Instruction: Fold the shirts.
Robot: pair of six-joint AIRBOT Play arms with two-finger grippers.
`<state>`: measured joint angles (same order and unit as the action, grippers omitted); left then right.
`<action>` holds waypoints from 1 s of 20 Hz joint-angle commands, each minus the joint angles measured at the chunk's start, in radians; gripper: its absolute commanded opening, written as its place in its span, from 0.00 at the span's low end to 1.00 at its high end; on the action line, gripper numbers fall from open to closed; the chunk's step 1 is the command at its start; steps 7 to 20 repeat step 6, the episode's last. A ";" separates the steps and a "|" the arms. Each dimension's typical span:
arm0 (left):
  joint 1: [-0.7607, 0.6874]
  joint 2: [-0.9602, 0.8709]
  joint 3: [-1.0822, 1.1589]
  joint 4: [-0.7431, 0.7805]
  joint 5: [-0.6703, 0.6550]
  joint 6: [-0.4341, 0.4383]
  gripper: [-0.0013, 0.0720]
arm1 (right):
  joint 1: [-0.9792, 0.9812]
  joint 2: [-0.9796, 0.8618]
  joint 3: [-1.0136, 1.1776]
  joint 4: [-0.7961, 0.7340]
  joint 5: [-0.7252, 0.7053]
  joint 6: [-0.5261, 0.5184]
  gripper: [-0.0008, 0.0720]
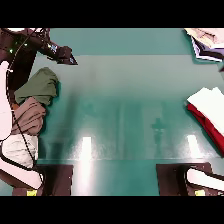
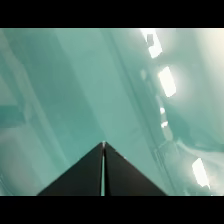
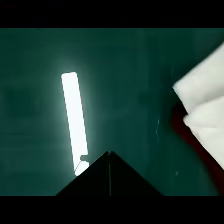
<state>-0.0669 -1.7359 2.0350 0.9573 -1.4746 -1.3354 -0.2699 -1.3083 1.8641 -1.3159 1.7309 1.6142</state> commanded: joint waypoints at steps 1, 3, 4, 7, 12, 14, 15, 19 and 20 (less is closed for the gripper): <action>0.001 0.000 0.000 0.000 0.034 0.000 0.05 | 0.170 0.000 0.053 0.005 -0.061 -0.003 0.04; 0.001 0.000 0.000 0.000 0.045 0.000 0.05 | 0.217 0.000 0.056 0.005 -0.079 -0.003 0.04; 0.001 0.000 0.000 0.000 0.052 0.000 0.05 | 0.233 0.000 0.056 0.005 -0.080 -0.003 0.04; 0.001 0.000 0.000 0.000 0.054 0.000 0.05 | 0.250 0.000 0.056 0.006 -0.076 -0.003 0.04; 0.001 0.000 0.000 0.000 0.054 0.000 0.05 | 0.250 0.000 0.056 0.006 -0.076 -0.003 0.04; 0.001 0.000 0.000 0.000 0.054 0.000 0.05 | 0.250 0.000 0.056 0.006 -0.076 -0.003 0.04; 0.001 0.000 0.000 0.000 0.054 0.000 0.05 | 0.250 0.000 0.056 0.006 -0.076 -0.003 0.04; 0.001 0.000 0.000 0.000 0.054 0.000 0.05 | 0.250 0.000 0.056 0.006 -0.076 -0.003 0.04; 0.001 0.000 0.000 0.000 0.054 0.000 0.05 | 0.250 0.000 0.056 0.006 -0.076 -0.003 0.04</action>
